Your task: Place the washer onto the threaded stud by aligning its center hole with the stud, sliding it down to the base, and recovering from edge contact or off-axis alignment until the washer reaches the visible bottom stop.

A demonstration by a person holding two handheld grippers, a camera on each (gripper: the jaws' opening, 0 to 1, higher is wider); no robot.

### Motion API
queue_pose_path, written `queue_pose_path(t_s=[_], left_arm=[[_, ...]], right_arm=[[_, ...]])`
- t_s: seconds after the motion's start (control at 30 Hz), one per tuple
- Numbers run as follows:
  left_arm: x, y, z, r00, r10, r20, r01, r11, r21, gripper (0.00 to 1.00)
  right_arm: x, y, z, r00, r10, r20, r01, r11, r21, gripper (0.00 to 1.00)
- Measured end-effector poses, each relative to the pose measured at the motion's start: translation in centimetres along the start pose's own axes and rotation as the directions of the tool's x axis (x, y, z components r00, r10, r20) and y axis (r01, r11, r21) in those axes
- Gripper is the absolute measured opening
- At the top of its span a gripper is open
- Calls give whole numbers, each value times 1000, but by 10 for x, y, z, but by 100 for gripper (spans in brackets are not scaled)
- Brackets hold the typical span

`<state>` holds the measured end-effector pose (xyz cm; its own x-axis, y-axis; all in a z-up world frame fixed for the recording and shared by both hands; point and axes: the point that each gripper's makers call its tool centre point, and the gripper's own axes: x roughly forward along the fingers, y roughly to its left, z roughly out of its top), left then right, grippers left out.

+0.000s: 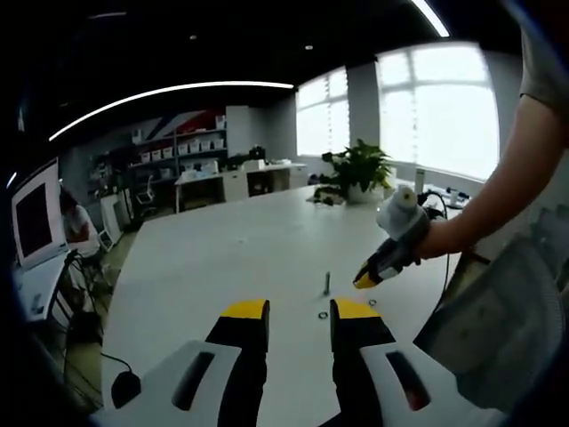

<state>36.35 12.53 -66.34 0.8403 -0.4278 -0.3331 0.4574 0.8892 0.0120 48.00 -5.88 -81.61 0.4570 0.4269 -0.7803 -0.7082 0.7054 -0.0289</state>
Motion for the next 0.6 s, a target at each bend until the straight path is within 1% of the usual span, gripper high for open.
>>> queue_pose_path(t_s=[0.1,0.13,0.37,0.6], left_arm=[[0,0,1,1000,0,3,0,1000,0,26],[0,0,1,1000,-1,5,1,1000,-1,26],[-1,1,2,1000,-1,9,1,1000,-9,26],[-1,2,2,1000,-1,10,1,1000,-16,26]], right_arm=[[-1,-3,7,1000,-5,8,5,1000,-4,14],[-2,-5,13,1000,-8,16,8,1000,-4,14],[-2,-13,34,999,-16,37,16,1000,-20,14],[0,-17,47,999,-19,44,21,999,-38,14]])
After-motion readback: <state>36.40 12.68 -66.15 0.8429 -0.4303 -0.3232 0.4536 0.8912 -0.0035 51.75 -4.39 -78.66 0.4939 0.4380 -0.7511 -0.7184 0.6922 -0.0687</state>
